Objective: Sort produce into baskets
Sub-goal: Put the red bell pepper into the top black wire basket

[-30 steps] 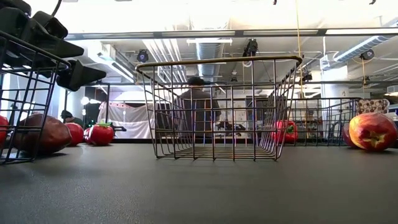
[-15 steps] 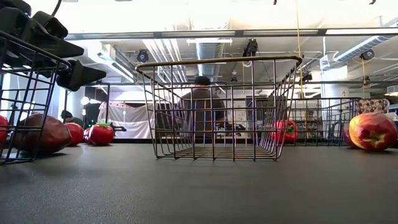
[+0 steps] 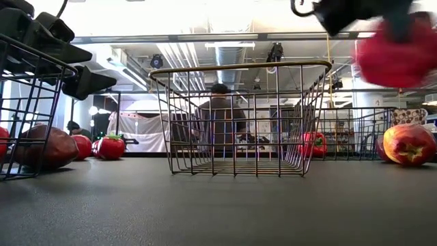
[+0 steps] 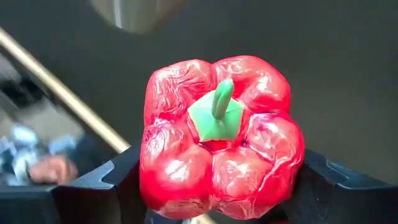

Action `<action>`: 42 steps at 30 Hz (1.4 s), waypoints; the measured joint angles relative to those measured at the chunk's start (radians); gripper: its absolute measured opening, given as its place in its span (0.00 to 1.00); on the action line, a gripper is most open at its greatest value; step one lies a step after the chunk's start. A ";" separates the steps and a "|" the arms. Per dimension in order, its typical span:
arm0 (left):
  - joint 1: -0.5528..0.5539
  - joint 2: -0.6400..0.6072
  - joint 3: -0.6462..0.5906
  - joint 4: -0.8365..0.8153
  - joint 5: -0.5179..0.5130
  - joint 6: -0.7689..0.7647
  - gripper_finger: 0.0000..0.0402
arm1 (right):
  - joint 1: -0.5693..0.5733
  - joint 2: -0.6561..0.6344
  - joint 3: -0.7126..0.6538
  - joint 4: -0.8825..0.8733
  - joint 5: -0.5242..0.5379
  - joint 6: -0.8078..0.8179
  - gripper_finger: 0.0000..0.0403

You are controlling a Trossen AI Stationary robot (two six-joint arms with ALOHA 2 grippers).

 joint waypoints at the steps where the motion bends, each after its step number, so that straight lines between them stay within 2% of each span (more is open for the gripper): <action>1: 0.000 0.000 0.000 0.000 0.000 0.000 0.98 | -0.039 -0.036 0.003 -0.017 0.031 -0.017 0.66; 7: 0.000 0.000 0.000 0.000 0.000 0.000 0.98 | -0.291 -0.203 0.012 -0.131 0.283 -0.107 0.67; 13: 0.000 0.000 0.000 0.000 0.000 0.000 0.98 | -0.596 -0.253 0.012 -0.200 0.467 -0.182 0.69; 20: 0.000 0.000 0.000 0.000 0.000 0.000 0.98 | -0.903 -0.186 0.005 -0.186 0.477 -0.379 0.69; 24: 0.000 0.000 0.000 0.000 0.000 0.000 0.98 | -1.023 -0.102 0.002 -0.182 0.419 -0.434 0.70; 28: 0.000 0.000 0.000 0.000 0.000 0.000 0.98 | -1.093 -0.005 0.002 -0.140 0.311 -0.475 0.70; 35: 0.000 0.000 0.000 0.000 0.000 0.000 0.98 | -1.099 0.163 0.008 -0.095 0.302 -0.521 0.75; 42: 0.000 0.000 0.000 0.000 0.000 0.000 0.98 | -1.075 0.267 0.055 -0.083 0.303 -0.555 0.88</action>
